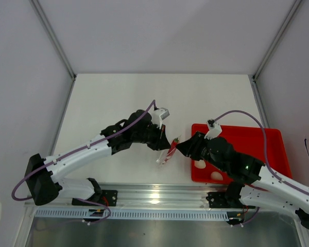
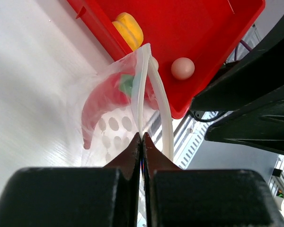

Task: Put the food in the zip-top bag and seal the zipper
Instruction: Adjust the zipper food storage bag at the center of the board.

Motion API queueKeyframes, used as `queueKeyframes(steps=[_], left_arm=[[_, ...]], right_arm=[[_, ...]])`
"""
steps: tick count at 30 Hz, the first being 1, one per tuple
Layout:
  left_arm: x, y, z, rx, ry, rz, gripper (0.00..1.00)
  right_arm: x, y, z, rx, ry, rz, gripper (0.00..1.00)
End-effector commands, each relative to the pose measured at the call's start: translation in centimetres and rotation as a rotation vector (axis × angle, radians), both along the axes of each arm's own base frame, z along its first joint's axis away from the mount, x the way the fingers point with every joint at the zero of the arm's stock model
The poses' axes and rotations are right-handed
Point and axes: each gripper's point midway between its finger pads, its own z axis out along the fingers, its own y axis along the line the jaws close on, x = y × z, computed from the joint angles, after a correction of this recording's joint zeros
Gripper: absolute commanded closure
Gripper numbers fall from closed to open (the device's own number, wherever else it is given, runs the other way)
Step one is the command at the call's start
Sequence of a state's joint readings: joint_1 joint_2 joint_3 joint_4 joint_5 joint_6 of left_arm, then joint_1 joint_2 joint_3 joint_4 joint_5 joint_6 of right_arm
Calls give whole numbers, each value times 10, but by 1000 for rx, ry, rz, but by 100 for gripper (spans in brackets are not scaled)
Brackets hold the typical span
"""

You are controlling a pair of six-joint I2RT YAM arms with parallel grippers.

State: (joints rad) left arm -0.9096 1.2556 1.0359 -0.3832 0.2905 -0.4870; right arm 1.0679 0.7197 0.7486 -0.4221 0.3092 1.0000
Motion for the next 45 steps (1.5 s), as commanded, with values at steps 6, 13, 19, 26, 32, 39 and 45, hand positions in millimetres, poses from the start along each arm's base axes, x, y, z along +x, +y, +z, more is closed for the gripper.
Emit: queueKeyframes(steps=[6, 13, 19, 26, 32, 39, 45], left_arm=[[-2, 0, 13, -29, -45, -9, 100], [-7, -1, 15, -37, -42, -25, 99], [-11, -1, 20, -59, -56, -35, 99], [-12, 3, 19, -60, -67, -33, 99], [-15, 4, 19, -66, -68, -41, 100], [-24, -2, 22, -84, -62, -97, 99], [-23, -1, 23, -80, -71, -92, 100]], right_arm=[[9, 9, 4, 2, 14, -35, 59], [19, 8, 5, -34, 5, -76, 63], [27, 6, -3, -79, 14, -96, 77], [32, -4, -5, -134, 0, -129, 97], [36, -8, -4, -180, -27, -121, 100], [41, 2, -7, -215, -26, -87, 78], [43, 10, -9, -219, -25, -69, 93]])
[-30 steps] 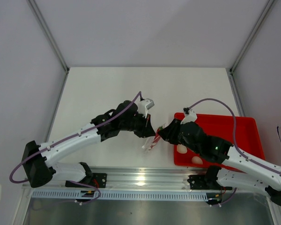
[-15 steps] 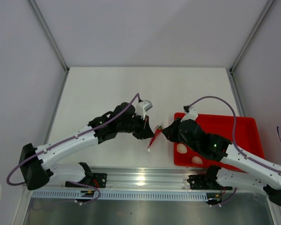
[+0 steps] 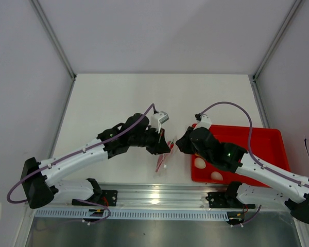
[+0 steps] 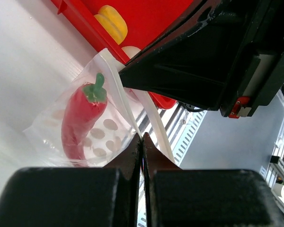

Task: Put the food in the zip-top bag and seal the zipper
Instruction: Adjust the zipper food storage bag at the center of the board, then pick up the fake fruit from the bin.

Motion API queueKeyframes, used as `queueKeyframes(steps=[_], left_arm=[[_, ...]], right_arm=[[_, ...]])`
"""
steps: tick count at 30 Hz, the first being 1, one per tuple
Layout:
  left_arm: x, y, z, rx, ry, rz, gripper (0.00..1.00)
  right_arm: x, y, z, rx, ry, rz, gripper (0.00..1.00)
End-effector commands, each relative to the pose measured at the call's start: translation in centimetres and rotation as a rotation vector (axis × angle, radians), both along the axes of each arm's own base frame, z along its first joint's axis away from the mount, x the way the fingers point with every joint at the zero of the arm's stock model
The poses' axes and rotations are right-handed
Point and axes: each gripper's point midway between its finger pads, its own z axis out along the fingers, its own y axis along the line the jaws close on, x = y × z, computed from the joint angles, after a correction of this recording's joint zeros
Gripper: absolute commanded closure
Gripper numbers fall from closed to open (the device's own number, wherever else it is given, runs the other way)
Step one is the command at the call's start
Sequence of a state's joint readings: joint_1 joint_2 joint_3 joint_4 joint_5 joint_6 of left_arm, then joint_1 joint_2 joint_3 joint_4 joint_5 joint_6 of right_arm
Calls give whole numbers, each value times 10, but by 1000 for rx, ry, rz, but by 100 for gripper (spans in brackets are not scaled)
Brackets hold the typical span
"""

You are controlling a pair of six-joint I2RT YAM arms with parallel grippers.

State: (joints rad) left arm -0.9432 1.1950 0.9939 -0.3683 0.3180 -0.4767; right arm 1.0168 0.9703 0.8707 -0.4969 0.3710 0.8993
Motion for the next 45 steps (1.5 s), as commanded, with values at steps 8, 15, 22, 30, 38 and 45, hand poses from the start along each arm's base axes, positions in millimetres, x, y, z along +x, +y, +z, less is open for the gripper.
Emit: queueKeyframes(steps=[8, 15, 22, 30, 38, 45], left_arm=[[4, 20, 31, -82, -104, 108, 100], [8, 4, -3, 35, -5, 66, 100], [10, 5, -26, 86, 32, 85, 99], [17, 5, -31, 112, 38, 114, 99], [14, -1, -34, 89, 43, 83, 99], [12, -5, -28, 58, 40, 70, 99]], right_arm=[[-3, 8, 44, 94, -60, 37, 99], [0, 4, 41, 82, -44, 45, 61], [-10, -23, 64, 117, -92, 10, 45], [-19, -115, 24, -76, -30, -247, 32], [-28, -115, -56, -150, 195, -249, 21], [-30, -102, -90, -170, 279, -233, 25]])
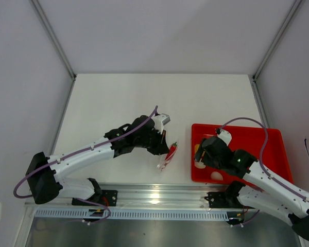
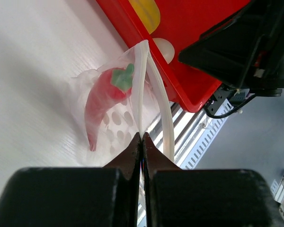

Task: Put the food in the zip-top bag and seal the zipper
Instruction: Pick up the fake fruit from the bin.

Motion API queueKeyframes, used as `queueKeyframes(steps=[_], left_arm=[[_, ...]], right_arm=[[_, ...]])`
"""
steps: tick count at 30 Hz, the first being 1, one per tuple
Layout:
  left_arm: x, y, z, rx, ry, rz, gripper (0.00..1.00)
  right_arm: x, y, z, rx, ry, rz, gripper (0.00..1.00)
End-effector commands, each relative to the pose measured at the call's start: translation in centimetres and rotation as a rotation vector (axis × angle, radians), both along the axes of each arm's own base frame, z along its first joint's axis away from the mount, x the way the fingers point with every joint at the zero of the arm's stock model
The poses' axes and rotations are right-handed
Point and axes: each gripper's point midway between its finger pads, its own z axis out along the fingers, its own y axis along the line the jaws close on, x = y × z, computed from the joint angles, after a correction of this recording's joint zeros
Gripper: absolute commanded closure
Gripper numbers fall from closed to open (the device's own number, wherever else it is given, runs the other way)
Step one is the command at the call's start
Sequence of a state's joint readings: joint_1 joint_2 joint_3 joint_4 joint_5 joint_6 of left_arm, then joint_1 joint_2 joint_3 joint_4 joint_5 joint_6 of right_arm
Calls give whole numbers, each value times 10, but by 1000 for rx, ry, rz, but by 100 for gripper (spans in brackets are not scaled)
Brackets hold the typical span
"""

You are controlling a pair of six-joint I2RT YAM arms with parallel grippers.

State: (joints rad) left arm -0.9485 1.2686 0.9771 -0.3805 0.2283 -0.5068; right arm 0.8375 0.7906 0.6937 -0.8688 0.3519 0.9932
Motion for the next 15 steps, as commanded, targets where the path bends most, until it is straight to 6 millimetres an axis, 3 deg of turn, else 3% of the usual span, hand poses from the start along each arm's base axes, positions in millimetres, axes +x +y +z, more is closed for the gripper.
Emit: queueKeyframes(steps=[1, 6, 15], left_arm=[[-1, -7, 9, -50, -1, -15, 99], [-3, -6, 9, -49, -6, -22, 99], [-4, -7, 5, -55, 7, -21, 99]], right_arm=[[1, 10, -12, 47, 26, -18, 25], [0, 2, -39, 10, 63, -77, 27], [-3, -5, -61, 3, 98, -124, 34]])
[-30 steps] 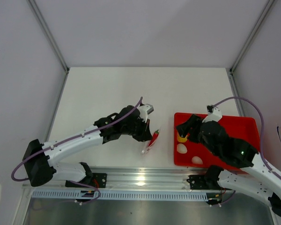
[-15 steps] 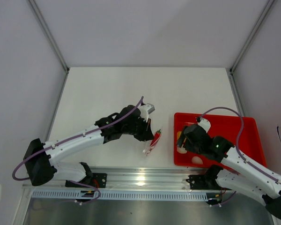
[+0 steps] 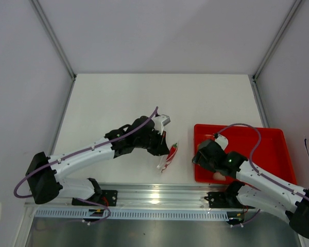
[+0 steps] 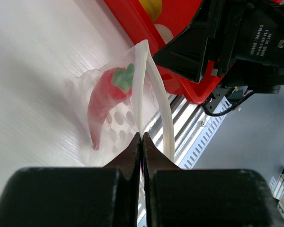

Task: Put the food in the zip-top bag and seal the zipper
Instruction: Pick up the fake fruit from the bin.

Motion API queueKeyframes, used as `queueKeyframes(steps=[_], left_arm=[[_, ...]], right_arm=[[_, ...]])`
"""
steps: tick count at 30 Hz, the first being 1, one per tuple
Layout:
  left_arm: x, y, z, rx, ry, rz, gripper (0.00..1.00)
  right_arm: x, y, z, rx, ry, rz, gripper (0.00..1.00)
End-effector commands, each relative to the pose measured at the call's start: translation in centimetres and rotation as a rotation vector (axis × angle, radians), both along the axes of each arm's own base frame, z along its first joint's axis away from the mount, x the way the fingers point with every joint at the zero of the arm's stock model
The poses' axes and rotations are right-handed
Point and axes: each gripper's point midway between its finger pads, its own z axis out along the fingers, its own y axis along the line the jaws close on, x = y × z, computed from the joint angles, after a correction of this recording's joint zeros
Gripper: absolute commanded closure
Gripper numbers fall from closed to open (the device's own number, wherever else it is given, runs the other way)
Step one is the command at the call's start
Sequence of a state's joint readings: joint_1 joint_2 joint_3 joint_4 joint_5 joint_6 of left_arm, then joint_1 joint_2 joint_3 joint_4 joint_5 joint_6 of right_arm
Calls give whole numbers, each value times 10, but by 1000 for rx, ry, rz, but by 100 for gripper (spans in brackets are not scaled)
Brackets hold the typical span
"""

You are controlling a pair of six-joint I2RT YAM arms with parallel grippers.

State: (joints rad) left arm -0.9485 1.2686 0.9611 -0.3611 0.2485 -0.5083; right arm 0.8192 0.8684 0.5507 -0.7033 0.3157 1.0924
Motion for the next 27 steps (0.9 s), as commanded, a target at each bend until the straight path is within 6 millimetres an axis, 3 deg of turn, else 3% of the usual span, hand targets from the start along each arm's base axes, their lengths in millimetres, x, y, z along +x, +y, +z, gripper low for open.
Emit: queueKeyframes(steps=[1, 7, 9, 12, 17, 20, 24, 27], left_arm=[[-1, -6, 9, -50, -1, -9, 99], [2, -8, 5, -31, -1, -12, 99], [1, -12, 7, -45, -7, -30, 99], [3, -10, 3, -29, 0, -14, 100], [5, -11, 10, -39, -25, -21, 99], [5, -11, 12, -40, -24, -26, 99], [4, -12, 14, -48, -17, -28, 99], [2, -12, 15, -55, -14, -31, 99]], right_arm=[[-5, -13, -12, -21, 11, -42, 35], [5, -10, 26, 58, -128, -12, 36], [9, -10, 47, 86, -186, -6, 35], [11, -16, 60, 71, -203, -29, 31], [26, -46, 63, -73, -141, -134, 24], [38, -51, 69, -80, -137, -157, 24], [53, -69, 63, -116, -105, -199, 24], [61, -70, 52, -97, -79, -182, 24]])
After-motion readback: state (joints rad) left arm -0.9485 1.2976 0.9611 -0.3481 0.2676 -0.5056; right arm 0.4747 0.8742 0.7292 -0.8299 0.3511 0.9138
